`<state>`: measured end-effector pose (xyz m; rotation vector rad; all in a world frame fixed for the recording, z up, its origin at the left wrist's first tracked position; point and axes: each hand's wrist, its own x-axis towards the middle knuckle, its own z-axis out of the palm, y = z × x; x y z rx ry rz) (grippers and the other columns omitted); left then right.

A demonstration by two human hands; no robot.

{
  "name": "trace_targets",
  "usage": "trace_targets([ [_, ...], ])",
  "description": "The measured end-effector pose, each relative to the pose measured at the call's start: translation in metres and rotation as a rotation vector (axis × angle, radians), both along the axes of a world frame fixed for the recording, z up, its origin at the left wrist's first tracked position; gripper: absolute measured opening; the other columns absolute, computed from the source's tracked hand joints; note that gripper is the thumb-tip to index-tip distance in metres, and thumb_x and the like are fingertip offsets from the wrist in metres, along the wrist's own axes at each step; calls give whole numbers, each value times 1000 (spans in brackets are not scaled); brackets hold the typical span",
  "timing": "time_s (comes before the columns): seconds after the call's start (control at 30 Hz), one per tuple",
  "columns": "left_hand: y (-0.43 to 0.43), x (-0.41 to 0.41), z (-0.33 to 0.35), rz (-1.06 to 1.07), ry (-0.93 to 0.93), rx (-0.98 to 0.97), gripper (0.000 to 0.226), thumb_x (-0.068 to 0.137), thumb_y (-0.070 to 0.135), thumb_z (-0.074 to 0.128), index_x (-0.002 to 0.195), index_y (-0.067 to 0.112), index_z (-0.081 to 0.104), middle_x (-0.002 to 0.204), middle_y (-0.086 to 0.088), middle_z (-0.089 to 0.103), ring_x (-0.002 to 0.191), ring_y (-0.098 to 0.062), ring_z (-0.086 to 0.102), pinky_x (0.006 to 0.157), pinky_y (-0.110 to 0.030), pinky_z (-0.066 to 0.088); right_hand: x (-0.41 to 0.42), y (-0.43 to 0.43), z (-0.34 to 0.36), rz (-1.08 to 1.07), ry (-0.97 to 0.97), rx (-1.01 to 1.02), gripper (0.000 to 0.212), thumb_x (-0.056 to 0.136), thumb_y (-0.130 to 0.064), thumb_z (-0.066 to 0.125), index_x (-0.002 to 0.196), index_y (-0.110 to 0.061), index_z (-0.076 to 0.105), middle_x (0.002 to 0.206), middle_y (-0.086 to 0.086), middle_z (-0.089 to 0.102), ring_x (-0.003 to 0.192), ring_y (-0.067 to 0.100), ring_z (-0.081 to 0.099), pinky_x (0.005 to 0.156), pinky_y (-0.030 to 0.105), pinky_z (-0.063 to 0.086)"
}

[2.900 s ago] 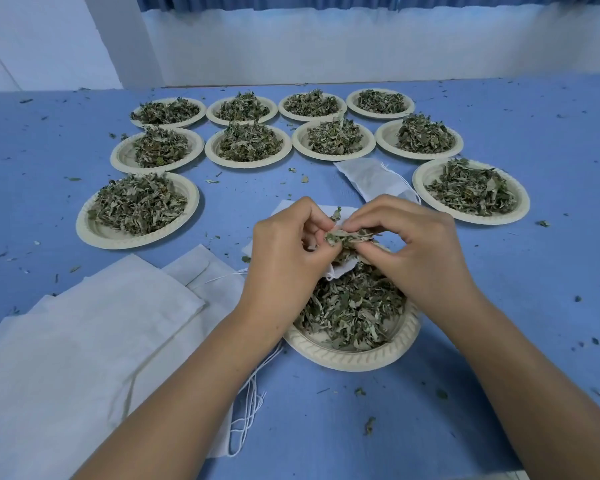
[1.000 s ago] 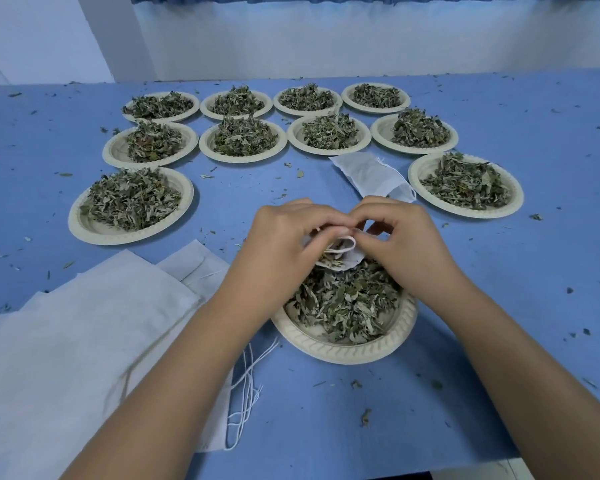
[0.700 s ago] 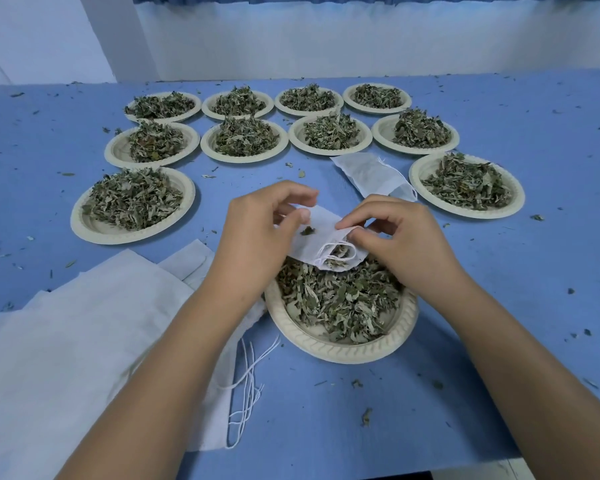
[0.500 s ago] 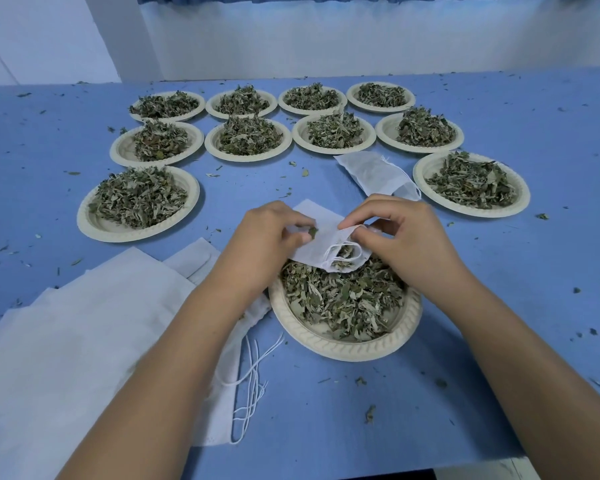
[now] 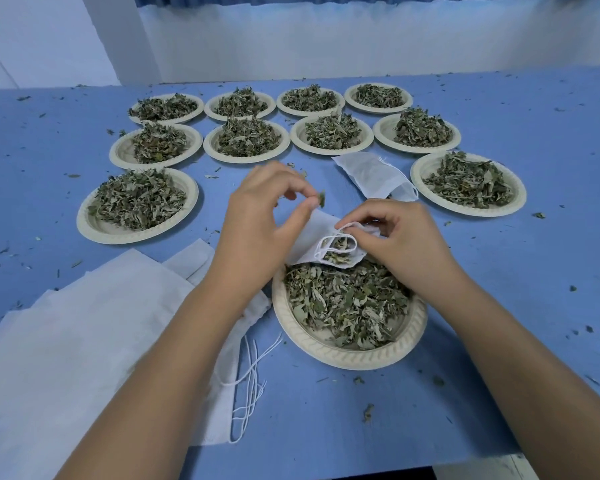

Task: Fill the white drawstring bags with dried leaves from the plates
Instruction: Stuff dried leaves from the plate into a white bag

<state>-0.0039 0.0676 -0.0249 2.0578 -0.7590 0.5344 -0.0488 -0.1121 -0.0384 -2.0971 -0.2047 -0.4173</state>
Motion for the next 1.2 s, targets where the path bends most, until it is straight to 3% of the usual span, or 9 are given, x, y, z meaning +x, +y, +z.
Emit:
trace_targets([
  [0.07,-4,-11,6,-139,-109,-30,7,88,16,67,88,11,70,95,1,62,93,-13,53,83,-19,38,0,1,1,5,-3,-13,18,82,-1,70,77,-19,72,73,-6,70,69,1,60,67,16,46],
  [0.13,-12,-19,4,-242,-186,117,10,86,20,67,85,11,72,97,-1,61,96,-16,49,86,-29,40,0,2,1,13,7,-24,21,77,6,69,72,-14,70,66,2,65,65,4,51,62,24,40],
  [0.27,-19,-23,-5,-149,-278,349,7,83,18,71,83,10,73,99,-5,63,95,-25,53,78,-44,45,1,-1,0,7,36,56,15,78,3,70,78,-11,72,68,1,68,64,1,54,60,19,42],
  [0.5,-15,-22,-7,10,-62,190,5,84,10,74,88,7,74,91,-7,66,81,-23,63,70,-42,53,1,-3,-2,95,105,109,22,87,1,64,84,-20,71,71,-15,68,67,-6,61,66,8,45],
  [0.6,-14,-21,-4,4,45,141,7,83,15,76,89,12,75,85,0,66,74,-12,60,72,-26,48,-1,-6,1,135,112,96,19,91,-5,62,85,-21,69,68,-21,65,62,-8,58,61,6,43],
  [0.7,-11,-20,1,-55,150,135,16,76,15,81,90,17,75,84,7,63,70,-2,54,71,-11,43,0,-7,2,101,107,131,6,86,-7,70,86,-13,72,74,-7,69,64,0,60,64,17,46],
  [0.83,-7,-21,8,-140,358,70,30,70,6,84,87,25,69,87,5,69,73,-7,60,72,-22,53,0,-6,1,-3,98,162,5,80,-5,75,80,-9,72,68,2,69,59,15,60,55,35,52],
  [1.0,-3,-19,14,-161,463,-64,23,74,2,81,84,22,73,79,-1,70,67,-4,59,67,-20,52,-1,-4,1,-74,57,175,13,79,-2,75,75,-13,72,69,13,70,66,40,65,57,53,53],
  [1.2,-8,-25,13,-285,472,-342,18,77,4,78,81,20,72,81,-2,74,73,-11,68,68,-21,55,0,0,-1,-80,43,100,11,79,-1,73,76,-11,71,67,10,69,62,31,63,57,33,47],
])
